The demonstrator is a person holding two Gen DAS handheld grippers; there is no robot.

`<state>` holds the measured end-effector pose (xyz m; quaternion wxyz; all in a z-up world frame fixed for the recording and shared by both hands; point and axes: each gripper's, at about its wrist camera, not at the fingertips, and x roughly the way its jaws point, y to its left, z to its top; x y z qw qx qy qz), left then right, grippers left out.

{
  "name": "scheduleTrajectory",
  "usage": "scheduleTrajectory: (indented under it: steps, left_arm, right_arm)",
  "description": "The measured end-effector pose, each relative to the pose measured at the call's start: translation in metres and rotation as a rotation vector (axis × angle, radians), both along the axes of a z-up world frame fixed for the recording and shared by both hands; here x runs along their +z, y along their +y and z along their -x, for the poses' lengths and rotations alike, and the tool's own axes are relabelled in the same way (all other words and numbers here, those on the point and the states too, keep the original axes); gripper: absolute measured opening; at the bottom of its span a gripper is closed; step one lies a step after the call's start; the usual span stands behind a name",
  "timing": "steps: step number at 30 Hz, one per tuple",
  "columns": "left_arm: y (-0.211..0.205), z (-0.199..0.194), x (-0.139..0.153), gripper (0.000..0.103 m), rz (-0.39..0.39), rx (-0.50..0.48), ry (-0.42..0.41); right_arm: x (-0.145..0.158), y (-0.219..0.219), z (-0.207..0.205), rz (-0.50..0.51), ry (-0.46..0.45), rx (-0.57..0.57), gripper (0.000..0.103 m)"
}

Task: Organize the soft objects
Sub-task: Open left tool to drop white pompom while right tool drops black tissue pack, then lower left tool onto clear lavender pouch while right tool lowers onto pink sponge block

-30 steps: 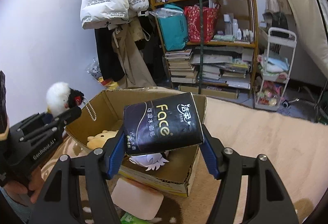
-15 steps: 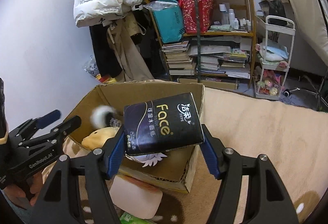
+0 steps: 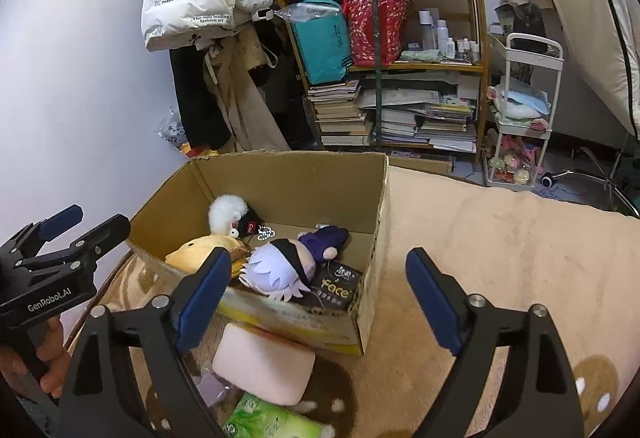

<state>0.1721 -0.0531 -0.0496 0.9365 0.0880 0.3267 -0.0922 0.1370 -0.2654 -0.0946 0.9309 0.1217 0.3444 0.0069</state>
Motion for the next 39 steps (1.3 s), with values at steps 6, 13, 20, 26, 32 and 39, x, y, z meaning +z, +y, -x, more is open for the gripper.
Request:
scheduleTrajectory:
  steps: [6,13,20,26,32,39]
  left_arm:
    - [0.002,0.015,0.002,0.096,0.009,-0.018,0.049]
    - [0.015,0.036,0.005,0.096,0.009,0.004,0.108]
    - [0.025,0.056,0.015,0.096,-0.004,0.007,0.132]
    - [0.026,0.06,0.008,0.096,-0.012,0.001,0.185]
    - [0.024,0.06,0.001,0.096,-0.021,-0.009,0.225]
    - [0.017,0.057,-0.014,0.096,-0.053,-0.005,0.254]
  right_arm:
    - [0.009,0.008,0.013,0.011,0.001,0.005,0.099]
    - [0.012,0.017,0.029,0.02,0.027,0.006,0.099]
    - [0.016,0.023,0.044,0.023,0.042,0.01,0.1]
    - [0.016,0.028,0.052,0.026,0.059,0.013,0.1]
    - [0.014,0.03,0.053,0.015,0.075,0.02,0.1]
    - [0.009,0.033,0.048,0.021,0.082,0.022,0.1]
